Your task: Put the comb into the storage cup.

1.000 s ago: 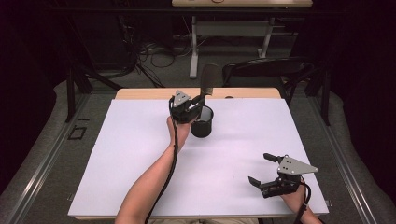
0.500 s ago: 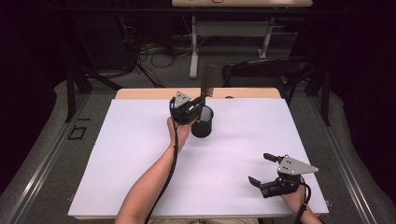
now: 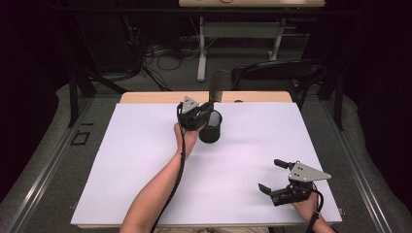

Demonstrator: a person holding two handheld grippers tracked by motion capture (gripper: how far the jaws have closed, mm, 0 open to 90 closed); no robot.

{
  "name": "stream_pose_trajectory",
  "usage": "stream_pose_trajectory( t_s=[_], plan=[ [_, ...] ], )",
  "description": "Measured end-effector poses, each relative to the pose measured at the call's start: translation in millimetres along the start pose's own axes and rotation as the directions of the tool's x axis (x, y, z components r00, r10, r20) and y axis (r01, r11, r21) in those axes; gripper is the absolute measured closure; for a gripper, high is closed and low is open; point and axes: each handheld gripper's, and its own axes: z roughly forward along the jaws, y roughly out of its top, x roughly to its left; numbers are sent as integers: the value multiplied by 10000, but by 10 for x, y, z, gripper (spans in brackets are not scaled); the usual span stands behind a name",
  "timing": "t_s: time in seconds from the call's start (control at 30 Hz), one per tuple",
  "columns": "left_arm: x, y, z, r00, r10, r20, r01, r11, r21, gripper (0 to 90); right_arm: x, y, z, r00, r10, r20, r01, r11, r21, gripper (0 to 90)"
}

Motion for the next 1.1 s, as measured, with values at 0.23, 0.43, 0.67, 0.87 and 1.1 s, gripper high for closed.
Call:
stream_pose_trajectory(
  t_s=[0.23,0.43,0.67,0.87,1.1],
  plan=[
    [0,-27,4,10000,-27,-21,27,10000,34,725,-1,0,-3,10000,16,-1,-16,10000,13,0],
    [1,-45,4,10000,-23,-44,23,10000,49,725,1,0,-1,10000,12,-10,-12,10000,6,0],
    [0,-62,21,9999,43,-123,-41,9998,183,725,0,0,0,10000,20,-9,-20,10000,7,0],
    [-4,-77,30,9999,63,-125,-61,9997,231,725,0,0,-2,10000,35,-19,-35,10000,24,0],
    [0,-115,29,9999,-66,-114,68,9998,203,725,-1,-1,4,10000,34,-32,-34,10000,6,0]
  ],
)
